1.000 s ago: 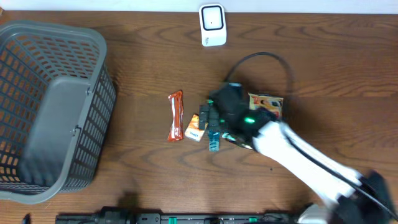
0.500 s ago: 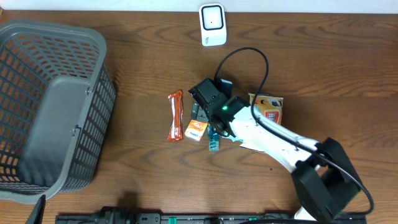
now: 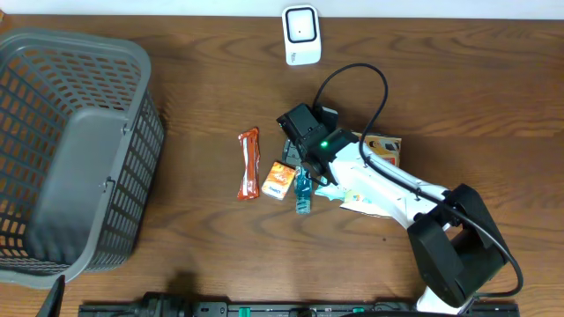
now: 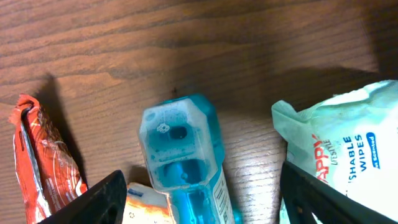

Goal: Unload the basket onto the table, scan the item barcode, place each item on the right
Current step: 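Grasp the blue bottle with the right gripper, nudging the orange box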

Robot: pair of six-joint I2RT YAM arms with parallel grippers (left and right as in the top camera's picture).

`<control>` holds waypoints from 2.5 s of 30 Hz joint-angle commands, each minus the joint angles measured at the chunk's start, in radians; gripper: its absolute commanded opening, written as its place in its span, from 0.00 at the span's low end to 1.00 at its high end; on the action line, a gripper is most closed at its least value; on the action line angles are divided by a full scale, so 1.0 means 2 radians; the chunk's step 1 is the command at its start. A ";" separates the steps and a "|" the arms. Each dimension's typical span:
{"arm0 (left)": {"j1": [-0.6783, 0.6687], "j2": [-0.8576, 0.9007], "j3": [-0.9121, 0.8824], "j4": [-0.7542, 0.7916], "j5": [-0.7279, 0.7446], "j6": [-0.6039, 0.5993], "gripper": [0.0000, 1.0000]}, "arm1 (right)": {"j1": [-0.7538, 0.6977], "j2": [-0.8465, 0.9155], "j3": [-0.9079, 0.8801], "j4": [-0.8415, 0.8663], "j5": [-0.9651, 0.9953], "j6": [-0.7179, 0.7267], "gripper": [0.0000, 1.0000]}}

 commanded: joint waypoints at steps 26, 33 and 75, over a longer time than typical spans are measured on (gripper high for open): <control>0.062 -0.001 -0.001 0.002 0.003 -0.001 0.98 | -0.011 -0.225 0.091 -0.205 -0.076 -0.863 0.99; 0.062 -0.001 -0.002 0.002 0.002 -0.001 0.98 | -0.025 -0.177 0.091 -0.156 -0.076 -1.039 0.99; 0.062 -0.001 -0.002 -0.160 0.002 -0.001 0.98 | -0.048 0.046 0.091 -0.160 -0.182 -1.269 0.98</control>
